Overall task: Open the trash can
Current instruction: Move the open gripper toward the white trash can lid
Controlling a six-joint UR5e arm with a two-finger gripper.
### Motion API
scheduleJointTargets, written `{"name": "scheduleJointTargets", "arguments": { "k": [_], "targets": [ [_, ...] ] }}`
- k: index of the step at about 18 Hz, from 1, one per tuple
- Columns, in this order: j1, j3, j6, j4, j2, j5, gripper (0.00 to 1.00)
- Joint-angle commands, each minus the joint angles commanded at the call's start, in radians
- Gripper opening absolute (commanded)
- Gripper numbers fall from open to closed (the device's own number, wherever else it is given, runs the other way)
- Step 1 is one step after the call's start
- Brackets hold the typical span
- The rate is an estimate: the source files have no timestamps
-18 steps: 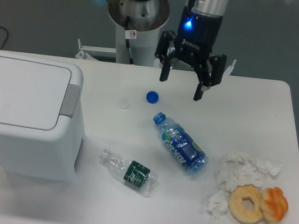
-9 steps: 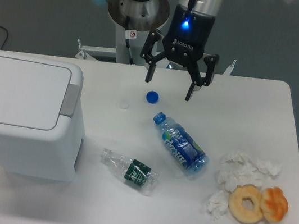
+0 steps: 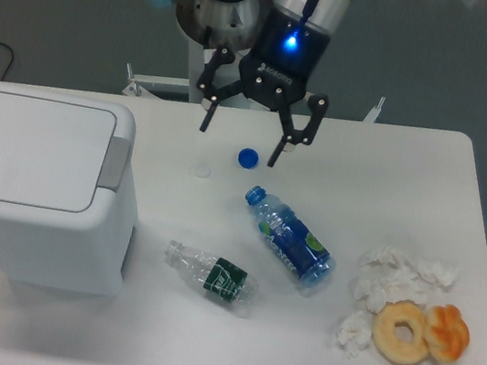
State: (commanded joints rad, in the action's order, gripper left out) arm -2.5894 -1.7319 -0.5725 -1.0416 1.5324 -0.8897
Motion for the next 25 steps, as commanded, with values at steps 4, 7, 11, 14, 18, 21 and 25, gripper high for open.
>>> {"name": "scheduleJointTargets", "arguments": {
  "k": [4, 7, 11, 14, 18, 21, 25],
  "targets": [
    [0.020, 0.026, 0.126, 0.000, 0.024, 0.006, 1.00],
    [0.037, 0.041, 0.200, 0.002, 0.052, 0.020, 1.00],
    [0.038, 0.040, 0.238, 0.006, 0.058, 0.061, 1.00],
    [0.043, 0.040, 0.252, 0.008, 0.067, 0.078, 1.00],
    [0.063, 0.040, 0.252, 0.008, 0.084, 0.078, 1.00],
    [0.069, 0.041, 0.252, 0.018, 0.094, 0.078, 1.00],
    [0.086, 0.038, 0.252, 0.021, 0.098, 0.077, 1.00]
  ]
}}
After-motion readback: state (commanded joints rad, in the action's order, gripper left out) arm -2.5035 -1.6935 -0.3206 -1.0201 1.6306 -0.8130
